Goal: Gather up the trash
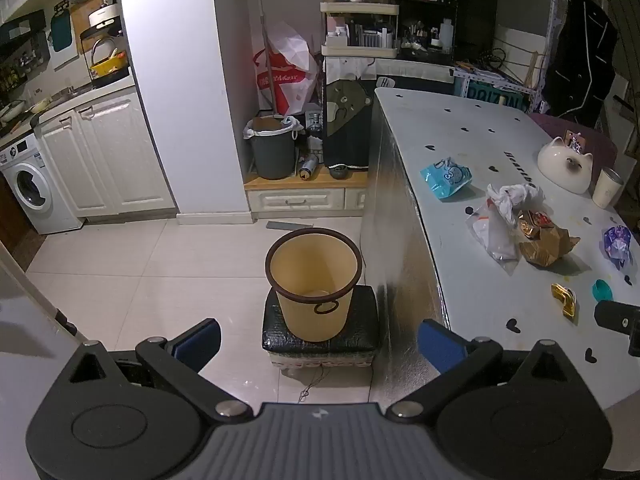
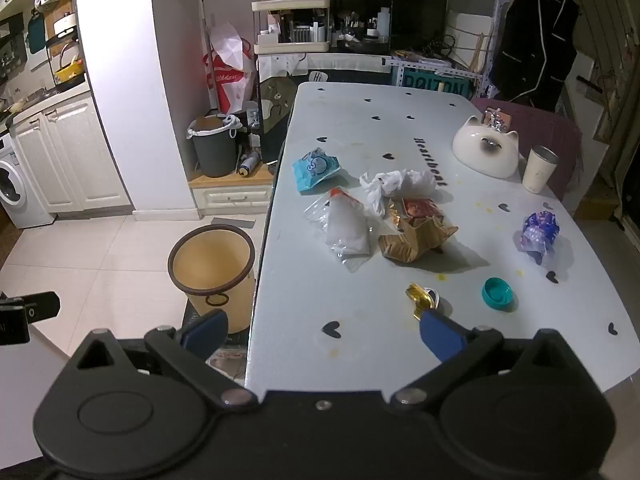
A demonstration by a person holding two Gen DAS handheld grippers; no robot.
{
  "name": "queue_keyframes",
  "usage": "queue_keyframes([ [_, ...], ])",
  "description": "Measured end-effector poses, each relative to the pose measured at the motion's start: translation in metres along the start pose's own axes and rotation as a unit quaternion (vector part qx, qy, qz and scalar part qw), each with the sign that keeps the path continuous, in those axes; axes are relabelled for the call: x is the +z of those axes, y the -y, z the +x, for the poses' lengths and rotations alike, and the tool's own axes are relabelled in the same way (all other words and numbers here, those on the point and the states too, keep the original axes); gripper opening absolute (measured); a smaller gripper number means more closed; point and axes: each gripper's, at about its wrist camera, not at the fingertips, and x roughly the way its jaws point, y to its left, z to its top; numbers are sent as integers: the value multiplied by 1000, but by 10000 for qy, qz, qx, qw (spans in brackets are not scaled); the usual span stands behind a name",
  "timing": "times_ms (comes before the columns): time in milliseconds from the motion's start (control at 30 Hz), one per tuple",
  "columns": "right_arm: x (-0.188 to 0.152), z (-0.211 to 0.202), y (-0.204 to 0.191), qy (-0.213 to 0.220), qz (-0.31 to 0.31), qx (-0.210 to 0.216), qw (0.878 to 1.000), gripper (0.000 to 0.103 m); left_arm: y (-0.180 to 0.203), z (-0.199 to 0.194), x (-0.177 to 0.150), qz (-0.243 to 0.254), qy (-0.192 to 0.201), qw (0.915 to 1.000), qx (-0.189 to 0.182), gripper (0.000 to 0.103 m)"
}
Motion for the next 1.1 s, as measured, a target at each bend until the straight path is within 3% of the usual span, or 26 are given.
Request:
queue_keyframes([
  [1100, -3, -6, 1, 9, 3, -21, 10000, 103, 8, 1, -1, 33, 14, 10000, -22, 103],
])
